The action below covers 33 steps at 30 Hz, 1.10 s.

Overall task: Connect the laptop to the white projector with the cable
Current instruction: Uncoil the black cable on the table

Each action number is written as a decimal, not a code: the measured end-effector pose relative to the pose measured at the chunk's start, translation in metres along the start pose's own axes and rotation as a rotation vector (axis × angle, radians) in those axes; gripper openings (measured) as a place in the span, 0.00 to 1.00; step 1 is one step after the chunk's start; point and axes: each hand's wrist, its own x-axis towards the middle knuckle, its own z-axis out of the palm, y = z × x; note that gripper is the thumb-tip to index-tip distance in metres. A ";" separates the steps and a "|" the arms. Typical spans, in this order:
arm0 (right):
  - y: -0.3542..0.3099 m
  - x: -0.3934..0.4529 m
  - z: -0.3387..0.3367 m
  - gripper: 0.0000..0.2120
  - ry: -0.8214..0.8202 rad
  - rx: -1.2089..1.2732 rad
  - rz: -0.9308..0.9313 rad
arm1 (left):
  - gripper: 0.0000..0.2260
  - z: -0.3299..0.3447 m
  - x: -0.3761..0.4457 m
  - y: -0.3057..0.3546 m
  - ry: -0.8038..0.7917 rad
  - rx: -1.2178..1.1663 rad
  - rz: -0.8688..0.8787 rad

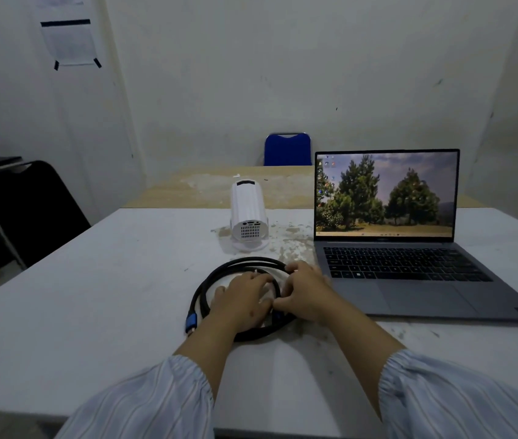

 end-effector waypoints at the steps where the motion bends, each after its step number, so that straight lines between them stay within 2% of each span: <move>1: 0.000 0.001 0.000 0.13 -0.005 0.009 0.011 | 0.20 0.000 0.000 0.000 0.000 -0.003 0.002; 5: -0.003 0.002 0.000 0.10 -0.010 0.069 0.028 | 0.23 0.000 0.001 0.001 0.007 -0.007 0.038; 14: -0.005 0.013 0.005 0.11 0.002 0.188 -0.004 | 0.19 -0.003 0.003 0.003 0.148 -0.032 0.069; 18: -0.004 0.014 0.002 0.10 0.020 0.221 -0.003 | 0.18 -0.008 0.004 0.000 0.163 0.012 0.096; 24: -0.005 0.006 0.001 0.07 0.007 0.277 -0.019 | 0.11 -0.020 0.008 -0.001 0.157 0.031 0.094; 26: -0.006 0.005 -0.002 0.01 0.076 0.337 -0.002 | 0.11 -0.022 0.009 0.000 0.163 0.069 0.087; 28: -0.005 0.006 -0.005 0.04 0.142 0.463 0.077 | 0.11 -0.023 0.008 0.001 0.191 0.100 0.065; 31: -0.007 0.006 -0.013 0.07 0.129 0.714 0.196 | 0.11 -0.022 0.005 0.002 0.273 0.103 0.001; 33: -0.009 0.007 -0.017 0.08 0.120 0.757 0.203 | 0.12 -0.022 0.004 0.004 0.311 0.108 -0.035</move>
